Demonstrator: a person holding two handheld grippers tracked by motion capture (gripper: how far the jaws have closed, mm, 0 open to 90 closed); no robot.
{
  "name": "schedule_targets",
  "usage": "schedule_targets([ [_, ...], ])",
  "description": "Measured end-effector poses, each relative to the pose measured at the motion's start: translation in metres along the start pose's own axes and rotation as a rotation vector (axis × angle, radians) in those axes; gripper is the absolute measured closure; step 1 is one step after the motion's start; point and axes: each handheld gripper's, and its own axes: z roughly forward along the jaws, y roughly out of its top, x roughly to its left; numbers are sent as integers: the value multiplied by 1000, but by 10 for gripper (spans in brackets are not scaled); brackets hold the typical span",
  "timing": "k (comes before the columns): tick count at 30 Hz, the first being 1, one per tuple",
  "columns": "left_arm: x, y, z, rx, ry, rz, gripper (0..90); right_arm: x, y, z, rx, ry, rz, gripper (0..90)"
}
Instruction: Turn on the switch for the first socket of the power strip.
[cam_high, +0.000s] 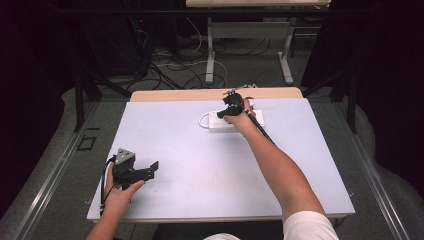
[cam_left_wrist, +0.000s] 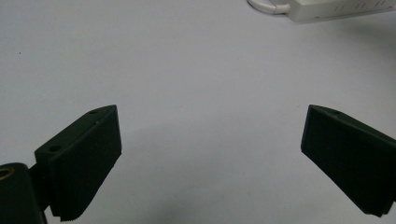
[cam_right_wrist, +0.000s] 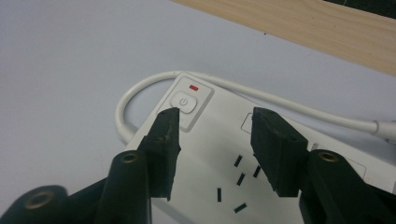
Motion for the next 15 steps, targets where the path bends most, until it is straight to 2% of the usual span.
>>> schedule_targets([
  [2,0,0,0,-1,0,-2,50,2,0,-1,-13,1,8,490],
  [3,-1,0,0,-3,0,-2,50,3,0,-4,0,-2,-13,469],
  [8,-1,0,0,-4,-1,-2,51,8,0,-12,1,-11,-27,389],
  [9,-1,0,0,-4,-1,-2,51,10,0,-17,-7,-19,-45,362],
  [15,-1,0,0,-2,0,-1,51,14,-2,-30,-15,-5,-64,319],
])
